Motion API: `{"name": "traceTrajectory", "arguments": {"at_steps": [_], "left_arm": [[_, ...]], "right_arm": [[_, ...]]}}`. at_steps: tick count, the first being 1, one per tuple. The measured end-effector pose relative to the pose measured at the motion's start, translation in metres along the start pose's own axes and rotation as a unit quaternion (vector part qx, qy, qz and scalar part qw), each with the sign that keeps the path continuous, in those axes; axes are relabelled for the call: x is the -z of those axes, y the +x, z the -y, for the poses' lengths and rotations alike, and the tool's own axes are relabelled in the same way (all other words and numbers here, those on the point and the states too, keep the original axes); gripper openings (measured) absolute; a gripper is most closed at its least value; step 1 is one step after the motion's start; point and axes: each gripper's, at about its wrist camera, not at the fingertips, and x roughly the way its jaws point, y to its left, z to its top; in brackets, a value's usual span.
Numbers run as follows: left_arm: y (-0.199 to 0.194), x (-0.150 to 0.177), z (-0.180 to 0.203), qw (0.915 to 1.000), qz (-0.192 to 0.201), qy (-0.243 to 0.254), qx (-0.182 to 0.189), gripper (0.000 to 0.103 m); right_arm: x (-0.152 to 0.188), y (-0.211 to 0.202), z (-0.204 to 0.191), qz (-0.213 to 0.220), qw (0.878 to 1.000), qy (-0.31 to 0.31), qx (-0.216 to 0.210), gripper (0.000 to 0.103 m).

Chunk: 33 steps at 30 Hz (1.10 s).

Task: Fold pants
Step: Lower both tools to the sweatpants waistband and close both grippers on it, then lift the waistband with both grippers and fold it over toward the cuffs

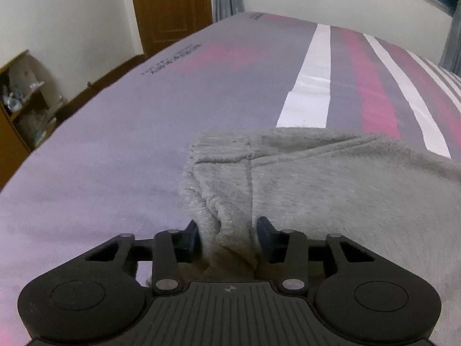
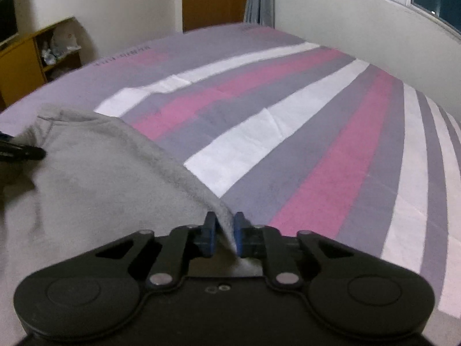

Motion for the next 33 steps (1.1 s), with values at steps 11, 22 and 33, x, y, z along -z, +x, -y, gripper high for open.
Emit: {"name": "traceTrajectory", "arguments": {"at_steps": [11,22,33], "left_arm": [[-0.096,0.030,-0.029,0.9984,0.042,-0.019,0.032,0.024],[-0.154,0.108,-0.068,0.9963,-0.032,-0.069,0.039,0.059],[-0.178,0.158,-0.106,0.9544,-0.061,-0.236,0.173,0.084]], "right_arm": [[0.070,-0.151,-0.081,0.059,0.995,-0.053,-0.055,0.004],[0.163,-0.170,-0.126,0.007,0.995,0.076,-0.070,0.022],[0.184,-0.179,-0.081,-0.011,0.964,0.255,-0.075,0.033]]}}
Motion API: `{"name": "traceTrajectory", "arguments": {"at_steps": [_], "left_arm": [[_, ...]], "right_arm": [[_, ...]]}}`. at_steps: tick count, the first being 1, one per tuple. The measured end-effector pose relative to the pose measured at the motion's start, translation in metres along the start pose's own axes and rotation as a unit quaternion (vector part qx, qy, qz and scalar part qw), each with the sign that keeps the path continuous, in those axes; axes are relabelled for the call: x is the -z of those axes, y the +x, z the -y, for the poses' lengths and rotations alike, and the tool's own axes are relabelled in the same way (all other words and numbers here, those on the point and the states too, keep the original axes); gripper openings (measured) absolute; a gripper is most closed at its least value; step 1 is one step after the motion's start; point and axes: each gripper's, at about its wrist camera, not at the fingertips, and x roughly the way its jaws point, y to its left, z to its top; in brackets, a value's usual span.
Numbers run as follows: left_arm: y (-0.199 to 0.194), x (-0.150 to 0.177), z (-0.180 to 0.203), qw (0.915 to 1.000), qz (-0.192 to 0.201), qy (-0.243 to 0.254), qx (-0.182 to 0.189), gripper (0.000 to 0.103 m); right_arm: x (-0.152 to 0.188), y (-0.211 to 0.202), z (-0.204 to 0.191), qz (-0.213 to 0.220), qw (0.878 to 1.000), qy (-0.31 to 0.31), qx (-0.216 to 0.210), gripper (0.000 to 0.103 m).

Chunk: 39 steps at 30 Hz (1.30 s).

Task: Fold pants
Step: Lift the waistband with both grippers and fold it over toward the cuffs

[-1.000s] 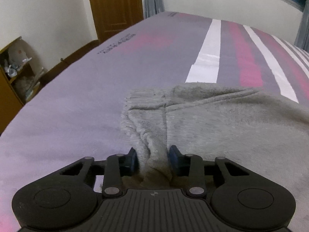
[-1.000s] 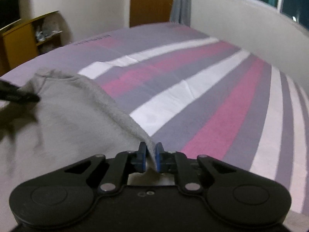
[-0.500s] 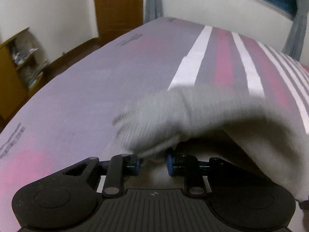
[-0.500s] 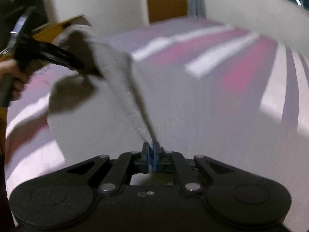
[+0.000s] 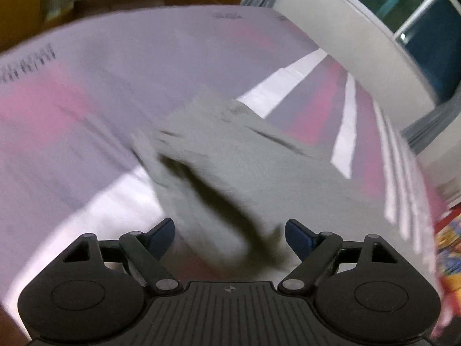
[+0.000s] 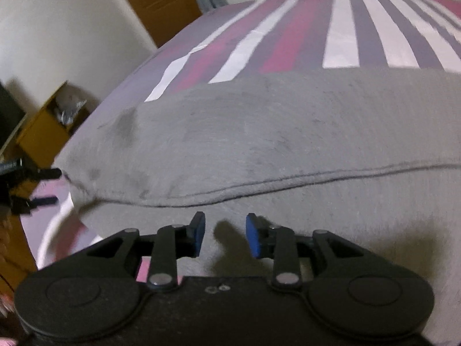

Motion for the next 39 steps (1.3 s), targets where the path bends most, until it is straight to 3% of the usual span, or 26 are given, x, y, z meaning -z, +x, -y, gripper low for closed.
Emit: {"name": "traceTrajectory", "arguments": {"at_steps": [4,10,12,15,16,18,23,27,30,33,36,39], "left_arm": [[0.015,0.008,0.006,0.9994,0.003,-0.027,0.023,0.083],[0.042,0.014,0.000,0.9985,-0.020,-0.051,0.007,0.044],[0.043,0.015,-0.004,0.9989,-0.014,-0.045,-0.001,0.025],[0.046,0.011,-0.008,0.9992,-0.010,-0.039,0.001,0.018],[0.046,0.010,-0.006,0.9993,-0.008,-0.035,-0.001,0.018],[0.045,0.007,-0.003,0.9996,-0.002,-0.026,-0.001,0.013],[0.015,-0.008,0.003,0.9992,0.034,-0.008,0.020,0.012],[-0.013,-0.015,-0.007,0.9982,0.052,0.013,0.026,0.012],[0.002,-0.004,-0.023,0.9992,0.022,0.033,-0.002,0.012],[0.022,0.012,-0.040,0.9994,-0.001,0.025,-0.024,0.012],[0.021,0.013,-0.042,0.9994,-0.010,0.023,-0.024,0.014],[0.003,0.010,-0.031,0.9990,-0.003,0.012,-0.042,0.020]], "right_arm": [[-0.004,0.010,0.006,0.003,0.999,0.039,-0.005,0.036],[-0.009,0.019,0.025,0.003,0.994,0.106,-0.017,0.035],[-0.014,0.026,0.031,0.010,0.991,0.132,-0.021,0.035],[-0.020,0.038,0.046,0.036,0.979,0.200,-0.032,0.035],[-0.021,0.042,0.051,0.044,0.974,0.218,-0.033,0.031],[-0.023,0.050,0.055,0.051,0.971,0.231,-0.027,0.013],[-0.023,0.020,0.013,0.093,0.989,0.112,-0.020,0.008],[-0.009,-0.004,-0.005,0.088,0.991,0.083,-0.052,0.008],[0.008,0.014,-0.010,0.057,0.997,0.046,-0.022,0.008],[0.016,0.044,0.004,0.024,0.998,0.066,-0.002,0.008],[0.015,0.053,0.008,0.014,0.999,0.049,0.012,0.014],[0.011,0.039,0.015,0.019,0.998,0.057,0.002,0.029]]}}
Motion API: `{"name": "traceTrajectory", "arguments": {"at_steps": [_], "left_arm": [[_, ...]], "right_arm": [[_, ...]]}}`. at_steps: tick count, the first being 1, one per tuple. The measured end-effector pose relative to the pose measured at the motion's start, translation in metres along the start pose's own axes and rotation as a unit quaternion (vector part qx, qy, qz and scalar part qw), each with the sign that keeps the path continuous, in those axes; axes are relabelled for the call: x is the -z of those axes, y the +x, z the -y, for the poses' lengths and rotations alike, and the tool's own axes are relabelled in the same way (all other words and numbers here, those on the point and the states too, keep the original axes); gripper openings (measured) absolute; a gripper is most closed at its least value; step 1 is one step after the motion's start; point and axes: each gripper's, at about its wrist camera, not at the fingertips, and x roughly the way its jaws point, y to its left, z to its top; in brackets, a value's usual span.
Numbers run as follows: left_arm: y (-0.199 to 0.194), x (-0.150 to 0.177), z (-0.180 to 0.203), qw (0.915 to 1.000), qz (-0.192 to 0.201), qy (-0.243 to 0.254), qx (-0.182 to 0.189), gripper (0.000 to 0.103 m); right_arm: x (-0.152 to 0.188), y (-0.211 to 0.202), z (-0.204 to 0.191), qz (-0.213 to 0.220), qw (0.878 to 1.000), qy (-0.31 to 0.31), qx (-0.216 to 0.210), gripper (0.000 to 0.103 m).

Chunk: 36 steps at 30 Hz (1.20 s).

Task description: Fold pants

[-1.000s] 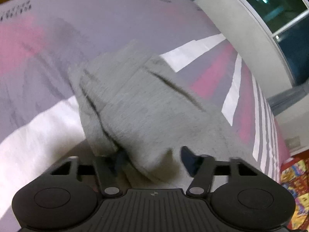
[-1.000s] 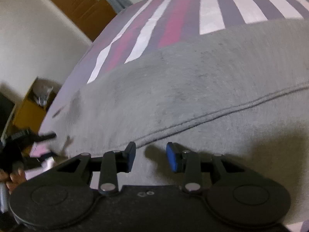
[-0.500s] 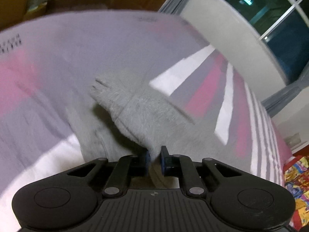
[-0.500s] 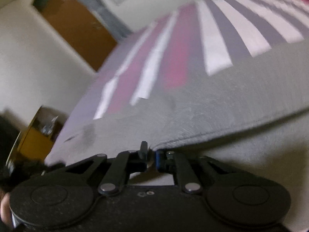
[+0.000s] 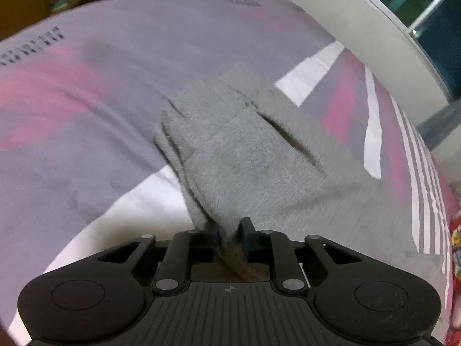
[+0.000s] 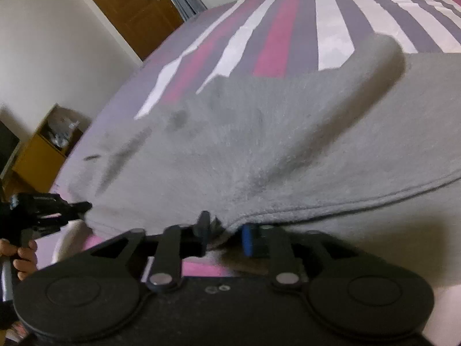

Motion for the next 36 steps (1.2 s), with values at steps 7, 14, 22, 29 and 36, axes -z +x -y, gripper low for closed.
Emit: {"name": "traceTrajectory", "arguments": {"at_steps": [7,14,22,29,36], "left_arm": [[-0.026,0.023,0.063,0.9966,0.023,0.077,0.019,0.032],[0.003,0.060,0.122,0.9911,-0.006,0.131,0.024,0.056],[0.004,0.069,0.126,0.9892,-0.006,0.147,0.007,0.057],[0.009,0.070,0.132,0.9885,-0.005,0.151,-0.006,0.057],[0.007,0.072,0.134,0.9880,-0.002,0.154,-0.012,0.057]], "right_arm": [[0.013,-0.068,0.040,0.040,0.998,0.036,0.046,0.045],[0.011,-0.105,0.124,0.071,0.985,0.123,0.095,0.046],[-0.018,-0.094,0.196,0.151,0.960,0.221,0.081,0.042],[-0.035,-0.111,0.182,0.208,0.960,0.177,0.064,0.006],[-0.067,-0.094,0.197,0.200,0.960,0.176,0.086,0.015]]}}
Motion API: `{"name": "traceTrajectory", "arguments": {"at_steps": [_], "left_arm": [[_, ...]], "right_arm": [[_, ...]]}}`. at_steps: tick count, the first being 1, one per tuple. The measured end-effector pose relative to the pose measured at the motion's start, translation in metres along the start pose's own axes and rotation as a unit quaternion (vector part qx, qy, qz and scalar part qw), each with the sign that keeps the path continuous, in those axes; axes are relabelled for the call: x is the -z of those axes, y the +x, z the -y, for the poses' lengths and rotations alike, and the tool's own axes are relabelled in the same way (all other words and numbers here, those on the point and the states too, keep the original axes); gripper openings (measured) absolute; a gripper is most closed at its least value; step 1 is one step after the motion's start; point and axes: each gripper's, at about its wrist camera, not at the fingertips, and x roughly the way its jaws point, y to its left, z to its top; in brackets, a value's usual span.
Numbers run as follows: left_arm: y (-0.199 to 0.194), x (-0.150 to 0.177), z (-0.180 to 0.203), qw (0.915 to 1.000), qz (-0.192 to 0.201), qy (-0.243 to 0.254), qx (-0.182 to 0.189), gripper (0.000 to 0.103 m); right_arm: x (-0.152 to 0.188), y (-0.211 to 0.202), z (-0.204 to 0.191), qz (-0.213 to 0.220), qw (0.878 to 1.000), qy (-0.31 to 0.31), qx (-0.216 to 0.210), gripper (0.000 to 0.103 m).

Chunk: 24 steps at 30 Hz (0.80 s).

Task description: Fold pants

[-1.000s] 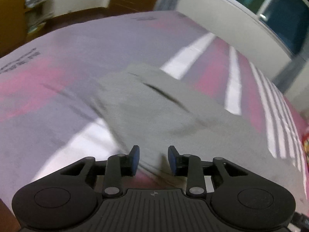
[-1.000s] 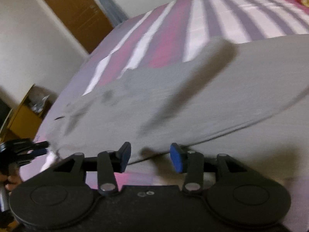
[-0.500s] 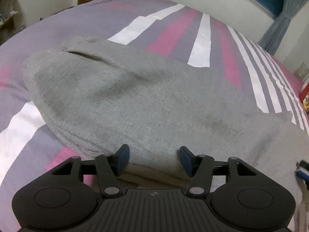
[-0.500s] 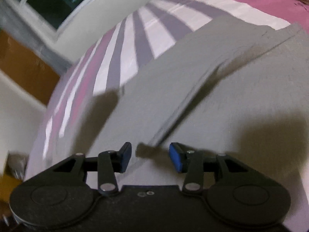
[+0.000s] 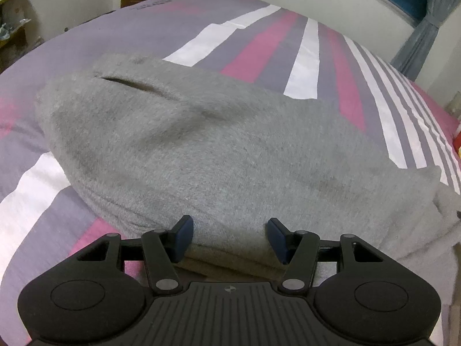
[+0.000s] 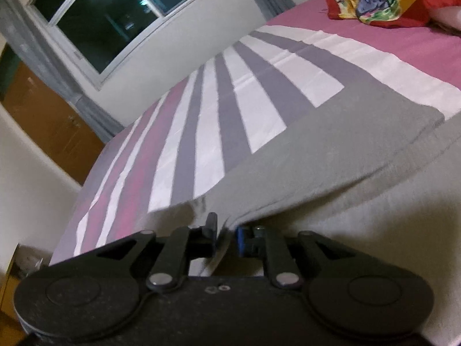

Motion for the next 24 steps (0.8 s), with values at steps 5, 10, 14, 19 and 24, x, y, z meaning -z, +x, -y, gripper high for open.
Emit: {"name": "traceTrajectory", "arguments": {"at_steps": [5,10,14,19,24], "left_arm": [[0.000,-0.001,0.001,1.0000,-0.001,0.000,-0.002,0.057],[-0.002,0.003,0.003,0.9997,0.003,0.025,-0.004,0.057],[-0.004,0.005,0.004,0.9993,0.006,0.037,-0.007,0.057],[-0.005,0.006,0.012,0.9980,0.009,0.057,-0.024,0.058],[-0.021,0.003,0.020,0.9988,0.025,0.038,-0.017,0.057]], "right_arm": [[-0.006,-0.035,-0.028,0.043,0.998,-0.052,0.016,0.007],[0.027,-0.117,-0.057,0.105,0.977,-0.188,0.001,0.006],[0.070,-0.110,-0.014,0.027,0.986,-0.159,0.049,0.006],[0.088,-0.091,0.025,-0.034,0.993,-0.094,0.058,0.016],[0.065,-0.118,0.047,-0.017,0.999,-0.031,0.013,0.041]]}}
